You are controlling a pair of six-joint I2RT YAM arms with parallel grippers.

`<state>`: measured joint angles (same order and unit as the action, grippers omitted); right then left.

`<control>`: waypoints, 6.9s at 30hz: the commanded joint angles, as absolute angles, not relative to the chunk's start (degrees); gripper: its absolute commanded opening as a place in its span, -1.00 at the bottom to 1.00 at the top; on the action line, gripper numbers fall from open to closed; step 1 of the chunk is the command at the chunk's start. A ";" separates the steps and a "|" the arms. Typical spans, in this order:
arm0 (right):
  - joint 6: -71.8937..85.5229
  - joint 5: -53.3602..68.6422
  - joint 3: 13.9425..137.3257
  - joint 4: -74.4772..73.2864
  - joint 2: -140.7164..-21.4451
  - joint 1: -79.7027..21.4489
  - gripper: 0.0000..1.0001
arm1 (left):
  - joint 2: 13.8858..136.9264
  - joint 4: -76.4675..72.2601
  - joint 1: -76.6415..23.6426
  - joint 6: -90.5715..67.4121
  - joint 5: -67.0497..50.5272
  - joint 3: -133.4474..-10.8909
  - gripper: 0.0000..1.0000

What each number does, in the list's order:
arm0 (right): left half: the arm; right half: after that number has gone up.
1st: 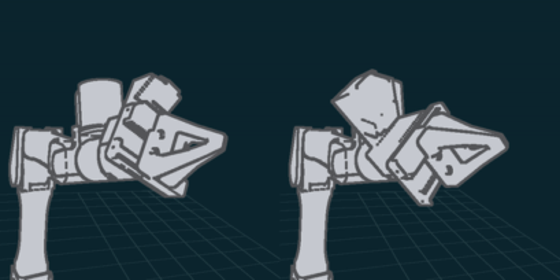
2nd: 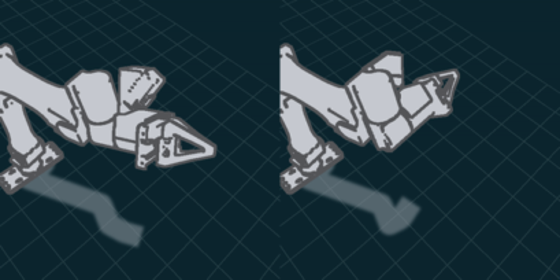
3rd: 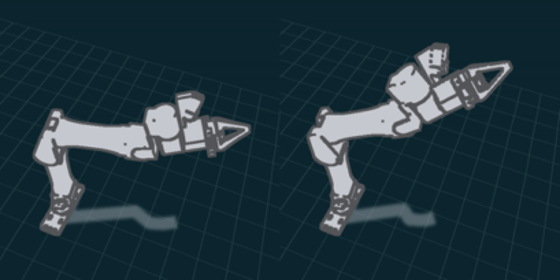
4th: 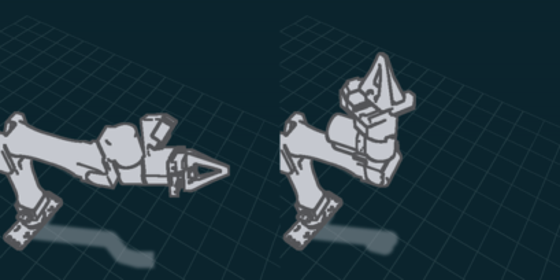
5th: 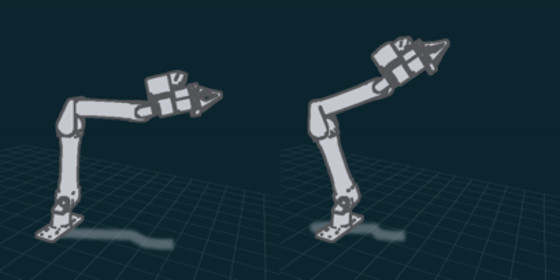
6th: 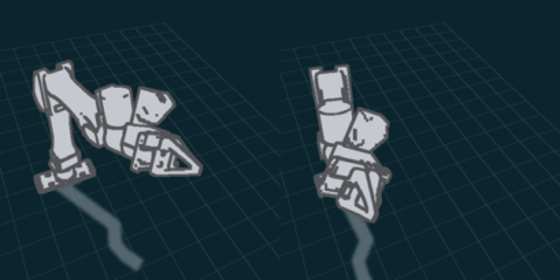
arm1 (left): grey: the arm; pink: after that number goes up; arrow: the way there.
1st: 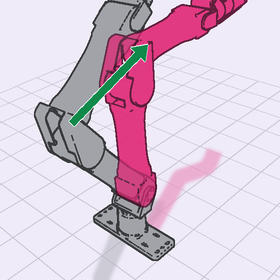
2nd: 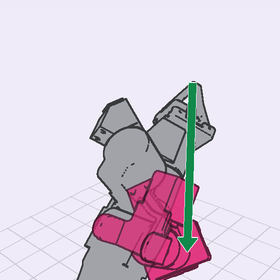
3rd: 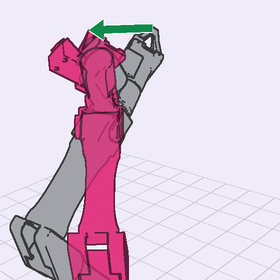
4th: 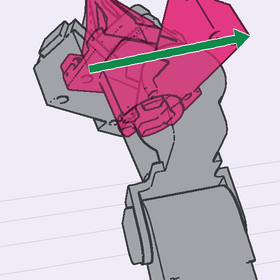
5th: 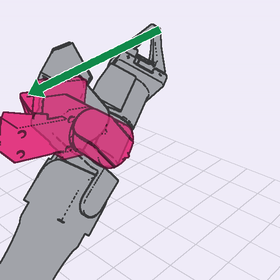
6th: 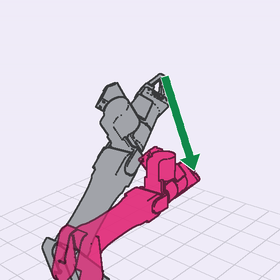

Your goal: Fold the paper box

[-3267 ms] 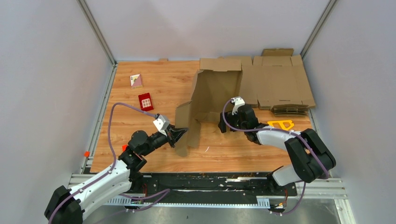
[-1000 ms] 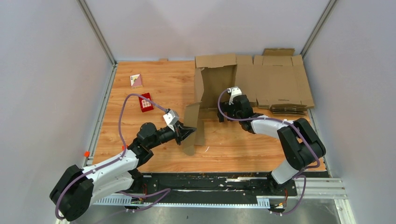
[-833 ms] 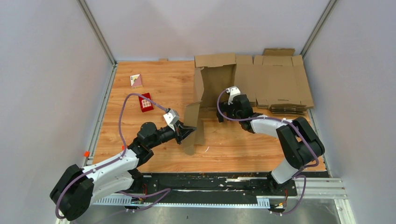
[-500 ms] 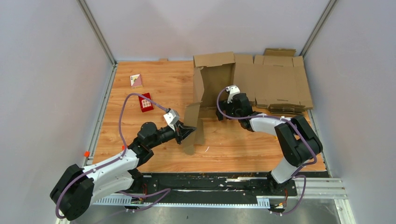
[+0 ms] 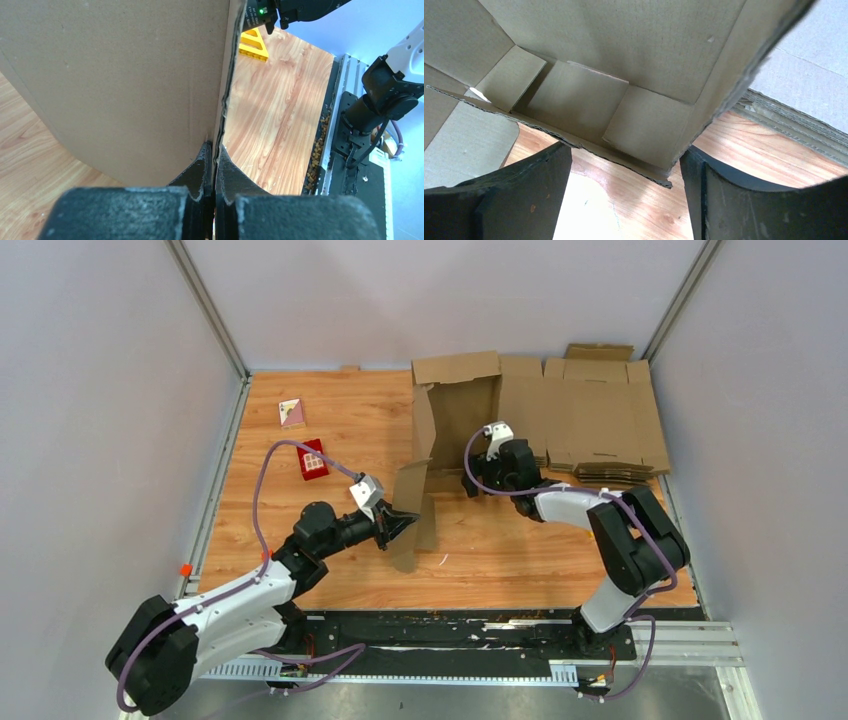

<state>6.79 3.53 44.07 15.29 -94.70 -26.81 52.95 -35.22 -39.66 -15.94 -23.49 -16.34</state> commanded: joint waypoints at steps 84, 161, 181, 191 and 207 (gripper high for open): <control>12.03 -16.50 53.10 4.93 -103.68 -31.95 0.55 | 42.52 -20.81 -39.99 -17.41 -22.44 -12.77 -1.00; 14.42 -28.94 49.49 4.08 -91.78 -35.95 1.00 | 37.93 -19.25 -39.99 -16.52 -19.63 -11.17 -1.00; 12.43 -22.41 45.30 -9.51 -66.06 -35.94 1.00 | 34.19 0.68 -39.97 -24.32 -10.55 -24.04 -1.00; 13.20 -20.57 47.73 -16.97 -59.95 -35.88 0.99 | 43.80 37.66 -37.23 -22.64 -9.52 -52.07 -1.00; 16.05 -15.51 49.11 -23.68 -58.25 -35.86 0.99 | 72.67 58.06 -19.89 -8.28 -13.73 -64.65 -1.00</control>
<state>14.59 -17.80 47.33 -22.72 -58.81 -36.18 64.05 44.62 -19.16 -15.18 -18.90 -63.40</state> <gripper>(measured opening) 0.996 0.008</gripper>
